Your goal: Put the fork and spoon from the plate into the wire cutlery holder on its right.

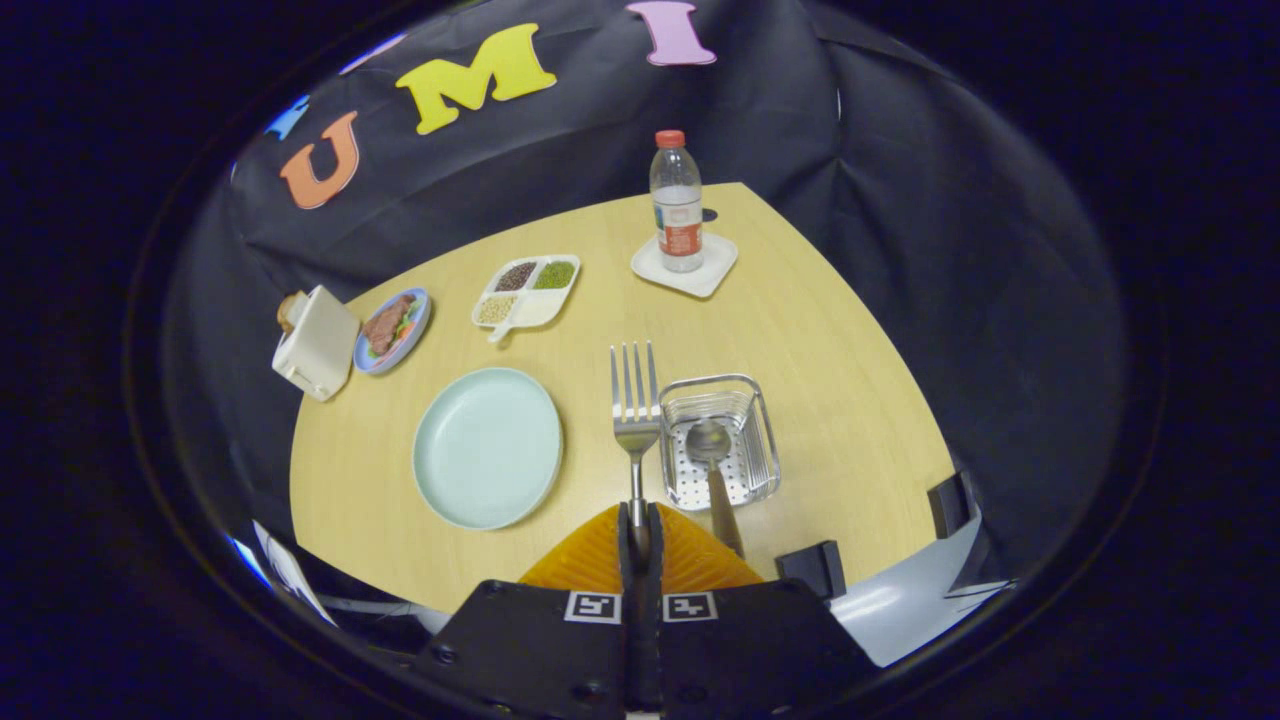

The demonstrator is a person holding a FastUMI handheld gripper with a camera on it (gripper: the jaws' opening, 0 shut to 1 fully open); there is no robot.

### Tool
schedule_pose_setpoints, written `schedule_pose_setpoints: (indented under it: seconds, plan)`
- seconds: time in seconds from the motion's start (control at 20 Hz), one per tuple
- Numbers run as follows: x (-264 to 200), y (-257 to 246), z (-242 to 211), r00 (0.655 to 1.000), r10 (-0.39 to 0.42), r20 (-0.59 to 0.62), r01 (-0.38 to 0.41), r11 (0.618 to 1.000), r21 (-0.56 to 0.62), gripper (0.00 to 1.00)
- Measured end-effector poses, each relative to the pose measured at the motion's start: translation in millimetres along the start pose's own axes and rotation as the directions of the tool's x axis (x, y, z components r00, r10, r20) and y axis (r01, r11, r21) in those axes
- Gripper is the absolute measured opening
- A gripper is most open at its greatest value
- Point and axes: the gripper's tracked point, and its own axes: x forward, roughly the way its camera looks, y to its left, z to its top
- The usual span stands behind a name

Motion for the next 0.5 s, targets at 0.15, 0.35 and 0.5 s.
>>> schedule_pose_setpoints:
  seconds: [0.15,0.35,0.5]
  plan:
    - [-3,-8,-9,1.000,0.006,-0.008,-0.006,1.000,-0.002,0.00]
    - [-1,-18,-7,1.000,-0.011,-0.005,0.011,1.000,-0.013,0.00]
    - [2,-24,-8,1.000,-0.016,-0.014,0.016,1.000,0.002,0.00]
